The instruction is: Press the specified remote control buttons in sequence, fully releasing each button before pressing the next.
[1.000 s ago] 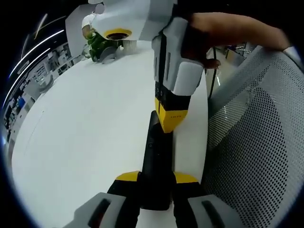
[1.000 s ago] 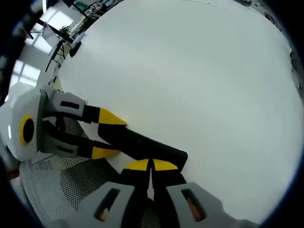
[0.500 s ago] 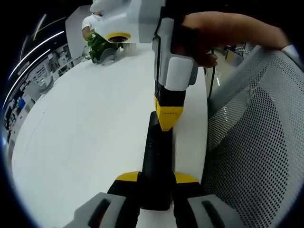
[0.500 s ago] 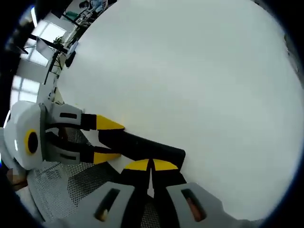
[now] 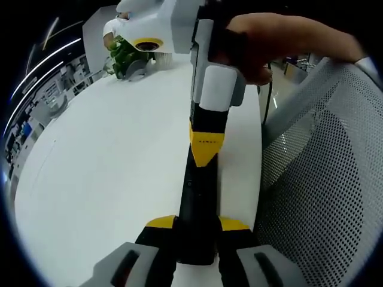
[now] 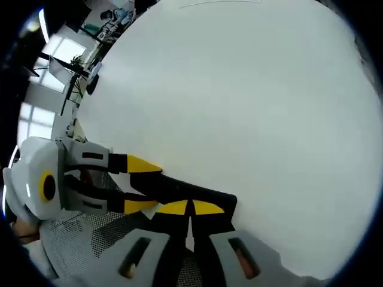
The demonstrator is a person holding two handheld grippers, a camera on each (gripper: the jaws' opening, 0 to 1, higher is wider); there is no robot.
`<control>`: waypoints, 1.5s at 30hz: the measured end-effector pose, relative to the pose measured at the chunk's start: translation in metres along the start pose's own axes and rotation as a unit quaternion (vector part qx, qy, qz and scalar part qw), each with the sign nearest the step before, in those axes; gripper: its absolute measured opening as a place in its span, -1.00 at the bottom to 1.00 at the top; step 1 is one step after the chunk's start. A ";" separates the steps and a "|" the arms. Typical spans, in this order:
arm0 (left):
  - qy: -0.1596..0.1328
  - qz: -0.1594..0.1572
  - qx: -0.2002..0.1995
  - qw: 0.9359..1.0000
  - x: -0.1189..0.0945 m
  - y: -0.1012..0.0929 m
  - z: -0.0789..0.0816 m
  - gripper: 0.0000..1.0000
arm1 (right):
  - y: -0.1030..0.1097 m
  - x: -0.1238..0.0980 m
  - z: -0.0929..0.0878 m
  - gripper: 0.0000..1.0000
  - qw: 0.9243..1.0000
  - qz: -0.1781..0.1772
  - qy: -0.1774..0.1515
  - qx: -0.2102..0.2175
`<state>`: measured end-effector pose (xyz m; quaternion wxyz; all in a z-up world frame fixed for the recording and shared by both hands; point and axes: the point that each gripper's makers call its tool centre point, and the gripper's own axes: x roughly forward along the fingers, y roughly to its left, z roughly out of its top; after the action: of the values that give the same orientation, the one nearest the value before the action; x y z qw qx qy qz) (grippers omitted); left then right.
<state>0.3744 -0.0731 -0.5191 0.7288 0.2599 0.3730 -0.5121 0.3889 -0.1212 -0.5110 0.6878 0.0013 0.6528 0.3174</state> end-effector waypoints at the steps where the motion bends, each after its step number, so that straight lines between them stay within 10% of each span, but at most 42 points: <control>1: 0.000 0.000 0.000 1.000 0.000 0.000 0.000 -0.50 | -0.002 0.001 -0.002 -1.00 1.000 -0.010 0.004 -0.003; 23: 0.004 -0.001 -0.001 1.000 0.002 0.001 0.000 -0.50 | 0.000 0.004 0.002 -1.00 0.990 -0.077 0.008 -0.120; 45: 0.007 -0.002 0.007 1.000 0.000 -0.001 0.002 -0.52 | -0.002 -0.005 0.008 -1.00 1.000 -0.013 -0.020 0.004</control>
<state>0.3738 -0.0750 -0.5182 0.7233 0.2676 0.3747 -0.5146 0.3968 -0.1217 -0.5066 0.7046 0.0018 0.6404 0.3055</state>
